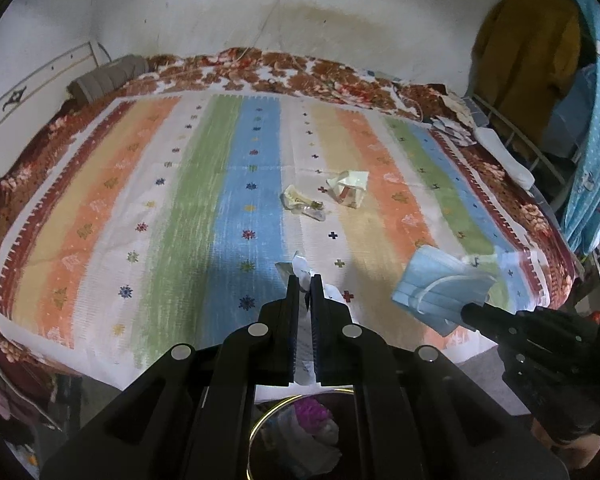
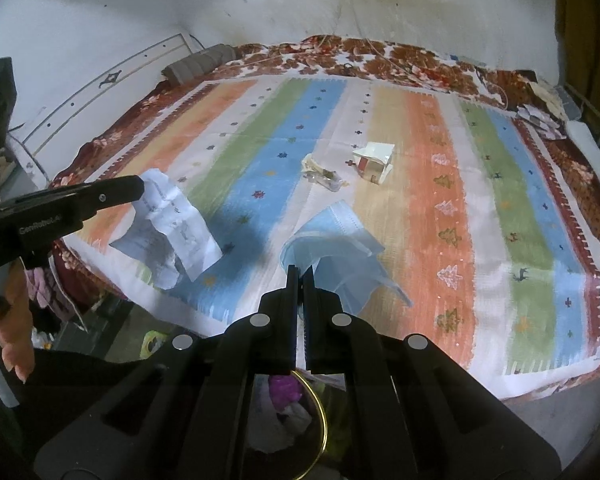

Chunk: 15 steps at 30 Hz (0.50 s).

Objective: Collect trash
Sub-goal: 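Lift and carry the face mask and white paper back over the bin with both tools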

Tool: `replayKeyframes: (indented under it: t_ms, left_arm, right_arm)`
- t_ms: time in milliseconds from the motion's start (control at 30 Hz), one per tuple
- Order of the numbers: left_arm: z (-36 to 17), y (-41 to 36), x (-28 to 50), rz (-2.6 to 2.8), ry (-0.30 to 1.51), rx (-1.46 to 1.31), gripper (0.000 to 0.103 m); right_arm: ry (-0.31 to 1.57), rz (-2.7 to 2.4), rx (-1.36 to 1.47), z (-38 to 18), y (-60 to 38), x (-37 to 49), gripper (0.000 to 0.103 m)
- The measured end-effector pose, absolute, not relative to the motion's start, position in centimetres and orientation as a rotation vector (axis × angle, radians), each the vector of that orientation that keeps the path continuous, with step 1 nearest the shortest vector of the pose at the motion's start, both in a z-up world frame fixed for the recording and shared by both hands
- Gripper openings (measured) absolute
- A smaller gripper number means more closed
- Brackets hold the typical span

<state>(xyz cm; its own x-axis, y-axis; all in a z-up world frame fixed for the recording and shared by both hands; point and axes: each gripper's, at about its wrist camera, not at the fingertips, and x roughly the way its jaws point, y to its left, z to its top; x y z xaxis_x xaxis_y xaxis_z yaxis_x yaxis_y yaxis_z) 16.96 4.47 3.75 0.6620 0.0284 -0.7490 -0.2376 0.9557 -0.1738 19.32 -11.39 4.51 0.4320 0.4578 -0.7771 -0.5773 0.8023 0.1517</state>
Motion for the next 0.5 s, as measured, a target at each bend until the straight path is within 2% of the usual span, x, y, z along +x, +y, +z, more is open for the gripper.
replayKeyframes:
  t_ms: [333,500]
  left_arm:
    - [4.1,2.7,12.9,0.124,0.798,-0.253,0.005]
    - [3.8,1.1,11.2,0.164,0.777,-0.154,0.005]
  right_arm:
    - [0.895,0.689,-0.135,4.8,-12.6,15.0,0.001]
    - [0.885,0.689,-0.148,4.5,-13.2,13.0,0.001]
